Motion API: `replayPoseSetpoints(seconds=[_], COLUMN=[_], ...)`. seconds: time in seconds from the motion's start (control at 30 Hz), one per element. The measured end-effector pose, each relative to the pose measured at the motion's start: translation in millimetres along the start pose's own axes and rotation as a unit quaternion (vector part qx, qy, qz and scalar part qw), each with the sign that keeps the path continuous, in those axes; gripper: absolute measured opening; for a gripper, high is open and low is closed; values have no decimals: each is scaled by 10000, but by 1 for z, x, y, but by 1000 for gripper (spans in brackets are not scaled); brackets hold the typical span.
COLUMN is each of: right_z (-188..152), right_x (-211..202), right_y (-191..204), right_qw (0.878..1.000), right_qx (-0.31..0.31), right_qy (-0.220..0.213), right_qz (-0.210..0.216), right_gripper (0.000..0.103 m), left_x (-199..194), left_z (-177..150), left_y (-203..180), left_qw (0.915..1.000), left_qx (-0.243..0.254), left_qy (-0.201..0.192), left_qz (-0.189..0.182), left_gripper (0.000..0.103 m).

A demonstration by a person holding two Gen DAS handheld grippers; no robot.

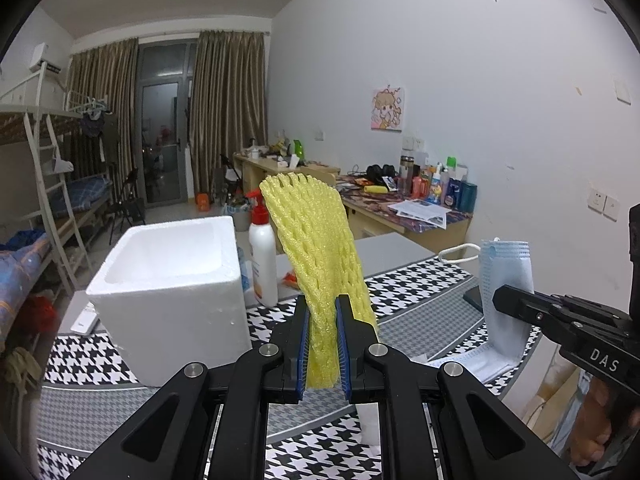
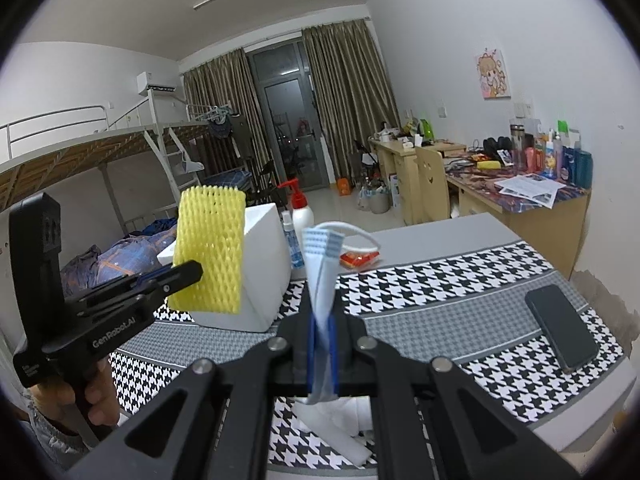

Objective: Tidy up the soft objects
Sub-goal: 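Carry the yellow mesh sleeve and the mask up over the white foam box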

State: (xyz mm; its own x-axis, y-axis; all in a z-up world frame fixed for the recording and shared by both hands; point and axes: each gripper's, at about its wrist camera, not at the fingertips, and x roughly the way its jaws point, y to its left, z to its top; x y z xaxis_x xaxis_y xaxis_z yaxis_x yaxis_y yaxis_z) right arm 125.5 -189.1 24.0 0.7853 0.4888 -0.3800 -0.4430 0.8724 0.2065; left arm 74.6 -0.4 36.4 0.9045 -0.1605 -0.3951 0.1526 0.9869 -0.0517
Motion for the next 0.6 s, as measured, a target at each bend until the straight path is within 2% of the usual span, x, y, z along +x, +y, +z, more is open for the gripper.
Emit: replayPoseSetpoints(seconds=[0.6], right_z=[29], right_x=[21], right_y=[16], right_qw=[9998], right_qx=[-126], right_qy=[-174], right_qz=[-41], right_gripper=[8], left_x=[1], left_z=[28], left_y=[19], left_qw=[9996], left_qx=[12], left_qy=[-188], left_qz=[196], left_gripper=[13])
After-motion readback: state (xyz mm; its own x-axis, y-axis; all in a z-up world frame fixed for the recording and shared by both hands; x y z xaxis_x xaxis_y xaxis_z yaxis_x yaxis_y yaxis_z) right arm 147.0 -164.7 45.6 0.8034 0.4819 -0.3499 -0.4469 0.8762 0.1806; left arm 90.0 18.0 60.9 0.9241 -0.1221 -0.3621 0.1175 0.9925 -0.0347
